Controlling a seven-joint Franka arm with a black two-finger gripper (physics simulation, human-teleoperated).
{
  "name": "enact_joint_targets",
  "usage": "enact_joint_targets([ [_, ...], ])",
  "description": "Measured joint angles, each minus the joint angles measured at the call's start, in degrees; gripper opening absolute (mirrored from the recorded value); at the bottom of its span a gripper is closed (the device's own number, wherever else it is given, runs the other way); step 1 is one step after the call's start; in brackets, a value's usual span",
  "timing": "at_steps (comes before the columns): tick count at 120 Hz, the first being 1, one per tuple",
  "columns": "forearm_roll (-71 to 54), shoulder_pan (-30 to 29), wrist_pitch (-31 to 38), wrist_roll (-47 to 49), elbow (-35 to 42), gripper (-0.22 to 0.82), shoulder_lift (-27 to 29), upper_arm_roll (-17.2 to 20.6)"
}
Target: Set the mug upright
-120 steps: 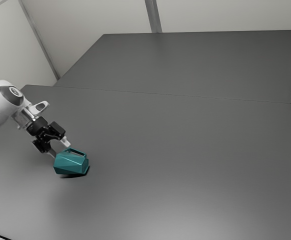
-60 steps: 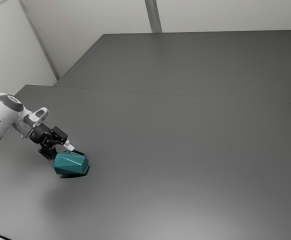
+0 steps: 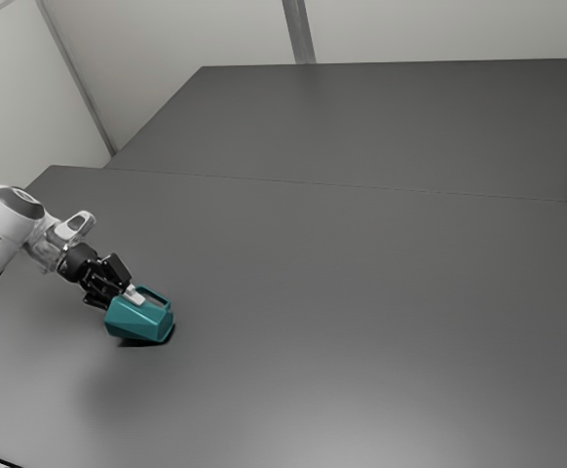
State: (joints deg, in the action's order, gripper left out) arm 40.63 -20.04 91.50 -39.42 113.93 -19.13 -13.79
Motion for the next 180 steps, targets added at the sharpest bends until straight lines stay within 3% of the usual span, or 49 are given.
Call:
enact_joint_targets([
  [41,1.5,2.0,-1.4,-0.4,0.0,-0.15,1.5,0.1],
  [87,-0.6,7.6,-1.5,0.2,-0.3,-0.18,6.8,0.0],
  [116,-6.6,14.3,2.4,1.9,-0.6,-0.18,11.2,-0.7],
  [130,-10.0,22.2,6.0,2.8,-0.6,-0.18,12.4,-3.5],
  [180,-24.9,35.6,18.1,5.2,-4.9,-0.18,10.3,-4.2],
])
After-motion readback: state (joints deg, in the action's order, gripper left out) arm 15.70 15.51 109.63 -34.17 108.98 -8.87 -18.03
